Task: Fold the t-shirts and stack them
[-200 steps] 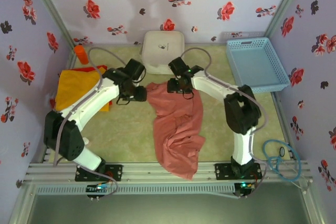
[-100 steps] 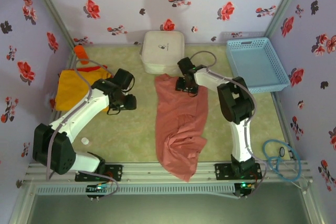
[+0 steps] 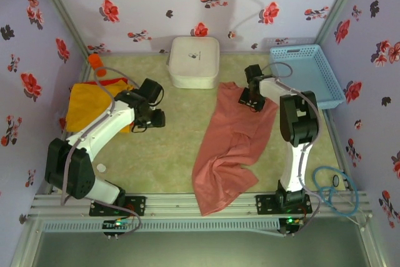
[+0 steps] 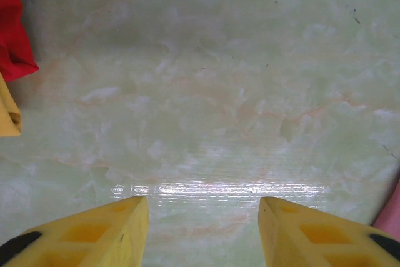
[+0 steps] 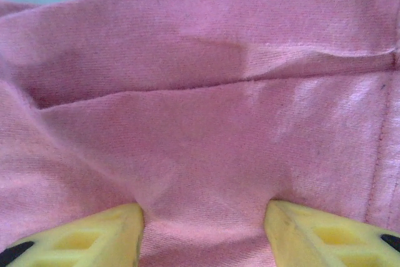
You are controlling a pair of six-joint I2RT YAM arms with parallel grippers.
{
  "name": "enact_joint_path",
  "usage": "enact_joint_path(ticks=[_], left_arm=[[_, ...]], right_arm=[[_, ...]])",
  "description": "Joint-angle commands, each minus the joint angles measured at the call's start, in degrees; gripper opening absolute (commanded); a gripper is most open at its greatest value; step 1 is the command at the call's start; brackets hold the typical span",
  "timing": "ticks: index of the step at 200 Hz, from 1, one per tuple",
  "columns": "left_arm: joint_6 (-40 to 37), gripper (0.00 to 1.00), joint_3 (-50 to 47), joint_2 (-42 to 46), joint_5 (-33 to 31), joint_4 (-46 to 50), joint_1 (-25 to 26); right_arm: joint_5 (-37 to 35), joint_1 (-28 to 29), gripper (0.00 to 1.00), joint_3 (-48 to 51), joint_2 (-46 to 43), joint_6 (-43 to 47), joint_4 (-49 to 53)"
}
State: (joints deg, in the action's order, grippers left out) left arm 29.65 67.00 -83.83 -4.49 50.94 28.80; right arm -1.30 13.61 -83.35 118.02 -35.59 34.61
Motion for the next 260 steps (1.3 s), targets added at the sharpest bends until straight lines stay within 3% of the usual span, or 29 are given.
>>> enact_joint_path(ticks=[1,88,145,260], left_arm=[[0.1,0.49,0.8,0.0,-0.3,-0.2,-0.4],[0.5,0.49,-0.7,2.1,-0.3,0.3,-0.5],[-0.1,0.49,-0.5,1.9,-0.4,0.7,-0.4],[0.0,0.48,-1.7,2.0,-0.4,0.5,-0.4]], right_arm=[[-0.8,-0.6,0.55,-4.0,6.6,-0.4,4.8],[-0.4,-5.0,0.57,-30.7,19.0,1.1,15.2],[6.5,-4.4,0.56,-45.9,28.6,4.5,16.7],[10.5,3.5,0.59,-59.8,36.7,7.4,15.5]])
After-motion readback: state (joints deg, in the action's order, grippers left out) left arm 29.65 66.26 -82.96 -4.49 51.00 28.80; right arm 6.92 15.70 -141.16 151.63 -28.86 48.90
